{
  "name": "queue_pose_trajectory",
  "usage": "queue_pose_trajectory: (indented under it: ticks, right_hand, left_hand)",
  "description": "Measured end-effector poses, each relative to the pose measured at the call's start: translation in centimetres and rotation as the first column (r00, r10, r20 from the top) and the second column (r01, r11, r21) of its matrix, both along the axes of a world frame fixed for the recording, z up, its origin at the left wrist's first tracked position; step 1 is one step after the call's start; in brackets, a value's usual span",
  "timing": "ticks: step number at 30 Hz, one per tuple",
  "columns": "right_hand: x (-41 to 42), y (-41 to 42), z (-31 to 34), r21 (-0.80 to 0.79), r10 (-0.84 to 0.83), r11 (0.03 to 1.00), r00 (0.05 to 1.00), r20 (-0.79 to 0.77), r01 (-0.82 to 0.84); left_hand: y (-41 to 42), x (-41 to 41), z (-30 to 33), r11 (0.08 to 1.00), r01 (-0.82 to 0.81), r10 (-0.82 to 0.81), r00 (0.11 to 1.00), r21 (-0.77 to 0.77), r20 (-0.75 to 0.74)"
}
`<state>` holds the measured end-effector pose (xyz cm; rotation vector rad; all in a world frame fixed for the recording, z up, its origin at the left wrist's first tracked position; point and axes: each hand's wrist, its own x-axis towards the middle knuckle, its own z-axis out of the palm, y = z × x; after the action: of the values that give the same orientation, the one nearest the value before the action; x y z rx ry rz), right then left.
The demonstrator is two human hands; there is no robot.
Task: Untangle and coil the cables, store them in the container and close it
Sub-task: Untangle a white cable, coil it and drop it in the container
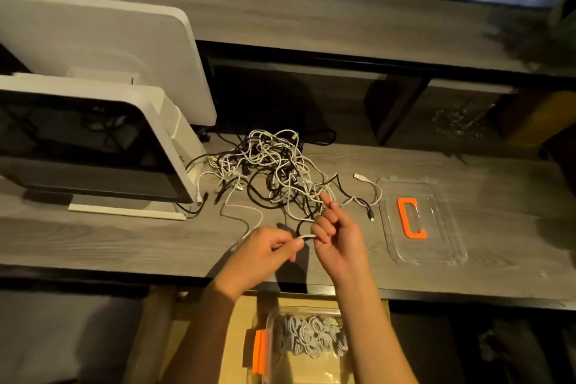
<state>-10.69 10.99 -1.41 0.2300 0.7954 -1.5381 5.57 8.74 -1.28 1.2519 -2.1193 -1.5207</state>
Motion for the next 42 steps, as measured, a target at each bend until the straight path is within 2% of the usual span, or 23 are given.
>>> queue_pose_trajectory:
  ticks: [3, 6, 10, 14, 16, 18, 20, 22, 27, 31, 33, 35, 38, 40, 42]
  right_hand:
    - [-0.7, 1.2, 2.1, -0.049, -0.057, 0.997, 0.998, 0.011, 0.057]
    - [-1.4, 2.3, 3.4, 0.003, -0.07, 0.998, 0.996, -0.062, 0.071]
    - [-1.6, 3.7, 4.2, 0.13, 0.025, 0.991, 0.973, -0.229, 0.005]
    - [-1.7, 4.9, 4.7, 0.145, 0.156, 0.984, 0.907, -0.392, -0.106]
    - [-1.5, 5.4, 5.4, 0.094, 0.172, 0.985, 0.876, -0.45, -0.144]
    - [-0.8, 5.9, 6.4, 0.024, 0.18, 0.98, 0.842, -0.509, -0.195]
    - [0.3, 6.2, 6.9, -0.015, 0.219, 0.96, 0.784, -0.581, -0.279]
    - [1.7, 6.7, 7.1, -0.029, 0.284, 0.921, 0.72, -0.634, -0.389]
    - [2.5, 7.6, 7.5, -0.03, 0.352, 0.846, 0.601, -0.718, -0.532]
    - [2.0, 8.3, 7.4, 0.153, 0.437, 0.775, 0.345, -0.831, -0.613]
    - [2.1, 8.7, 7.5, 0.141, 0.412, 0.789, 0.344, -0.844, -0.598]
    - [2.4, 8.7, 7.8, 0.049, 0.333, 0.835, 0.431, -0.839, -0.549]
    - [3.0, 8.2, 8.9, -0.15, 0.176, 0.896, 0.643, -0.745, -0.419]
    - [2.9, 7.7, 9.8, -0.276, 0.076, 0.912, 0.787, -0.612, -0.303]
    - [2.5, 7.2, 10.8, -0.358, -0.022, 0.916, 0.87, -0.492, -0.179]
  left_hand:
    - [0.3, 1.9, 0.0, 1.0, 0.004, -0.006, 0.997, 0.024, 0.071]
    - [1.2, 2.9, 0.8, 1.0, 0.009, -0.008, 0.995, -0.007, 0.099]
    - [2.1, 2.3, 4.4, 0.998, -0.055, 0.053, 0.994, -0.017, -0.097]
    - [2.3, 0.4, 7.8, 0.972, -0.166, 0.209, 0.936, 0.168, -0.283]
    - [2.6, -0.9, 9.4, 0.933, -0.21, 0.317, 0.861, 0.291, -0.397]
    - [2.7, -2.0, 10.7, 0.859, -0.202, 0.453, 0.727, 0.47, -0.516]
    - [2.3, -2.8, 11.7, 0.763, -0.148, 0.577, 0.595, 0.63, -0.559]
    - [1.8, -3.4, 12.4, 0.688, -0.106, 0.658, 0.51, 0.718, -0.554]
    - [0.6, -3.6, 13.1, 0.566, -0.078, 0.802, 0.284, 0.821, -0.526]
    - [0.1, -3.2, 12.7, 0.496, -0.148, 0.866, 0.159, 0.855, -0.475]
    - [0.4, -2.9, 12.7, 0.497, -0.174, 0.867, 0.132, 0.85, -0.48]
    - [1.0, -2.7, 12.2, 0.547, -0.245, 0.835, 0.229, 0.801, -0.501]
    - [2.9, -2.6, 10.7, 0.713, -0.383, 0.679, 0.587, 0.587, -0.442]
    - [4.7, -2.5, 10.0, 0.849, -0.318, 0.479, 0.801, 0.422, -0.359]
    - [6.4, -2.4, 9.6, 0.912, -0.161, 0.277, 0.92, 0.377, -0.276]
